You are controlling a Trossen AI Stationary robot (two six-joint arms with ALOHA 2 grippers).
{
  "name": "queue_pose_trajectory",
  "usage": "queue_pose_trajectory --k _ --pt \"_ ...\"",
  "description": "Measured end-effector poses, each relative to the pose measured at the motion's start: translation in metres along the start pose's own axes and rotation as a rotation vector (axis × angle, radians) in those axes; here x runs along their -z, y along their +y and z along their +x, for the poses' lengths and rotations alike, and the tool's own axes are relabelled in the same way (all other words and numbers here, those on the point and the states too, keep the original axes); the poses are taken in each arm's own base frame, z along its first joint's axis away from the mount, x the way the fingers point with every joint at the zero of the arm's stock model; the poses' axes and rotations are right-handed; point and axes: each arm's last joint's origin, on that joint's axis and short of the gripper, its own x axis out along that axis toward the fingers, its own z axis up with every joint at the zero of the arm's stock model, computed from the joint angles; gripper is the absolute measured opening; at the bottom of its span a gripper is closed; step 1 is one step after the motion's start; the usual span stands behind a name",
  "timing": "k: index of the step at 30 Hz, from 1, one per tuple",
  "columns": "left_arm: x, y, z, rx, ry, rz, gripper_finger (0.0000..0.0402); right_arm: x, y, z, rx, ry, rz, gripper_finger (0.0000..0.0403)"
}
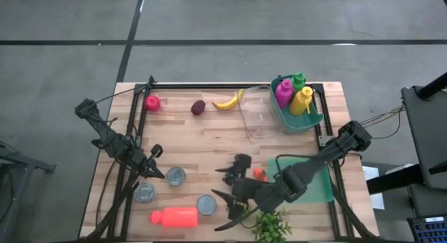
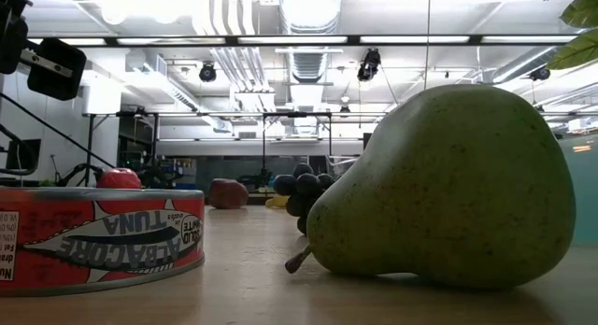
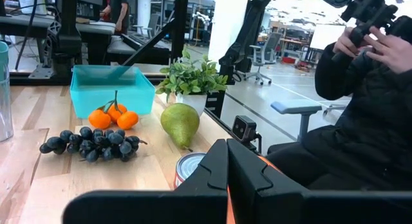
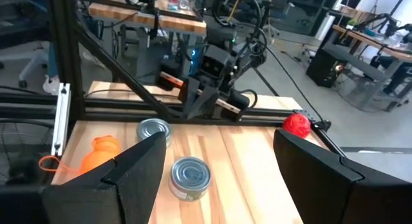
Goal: Pick & Place Food Item
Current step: Put the orange water bottle into the green bin
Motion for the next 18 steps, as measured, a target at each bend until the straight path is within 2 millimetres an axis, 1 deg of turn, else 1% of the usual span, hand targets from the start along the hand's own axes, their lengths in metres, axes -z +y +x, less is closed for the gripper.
queue_pose_trajectory --k 3,6,8,10,12,15,17,18 --pt "0.0 0.0 0.0 0.0 0.0 0.0 0.0 -0.001 -0.001 -0.002 -0.001 -0.003 -0.001 0.0285" --pt "0.0 0.0 0.0 0.0 0.0 0.0 0.0 -0.005 -0.004 -0.014 -0.002 -0.002 -0.011 0.0285" --pt "0.0 0.0 0.0 0.0 0.0 0.0 0.0 -0.01 -0.011 -0.029 0.03 -0.024 0.03 0.0285" --pt "0.0 0.0 0.0 0.0 0.0 0.0 0.0 -0.013 -0.017 -0.046 0.02 -0.046 0.052 0.0285" --pt "0.0 0.0 0.0 0.0 0.0 0.0 0.0 -0.01 -0.019 -0.062 0.014 -0.071 0.063 0.0285" --pt "0.0 0.0 0.0 0.0 0.0 0.0 0.0 0.004 -0.023 -0.081 0.075 -0.106 0.067 0.0285" --pt "0.0 0.0 0.0 0.0 0.0 0.0 0.0 0.01 -0.033 -0.095 0.124 -0.126 0.04 0.0285" --pt "0.0 0.0 0.0 0.0 0.0 0.0 0.0 0.009 -0.04 -0.101 0.127 -0.145 0.058 0.0285"
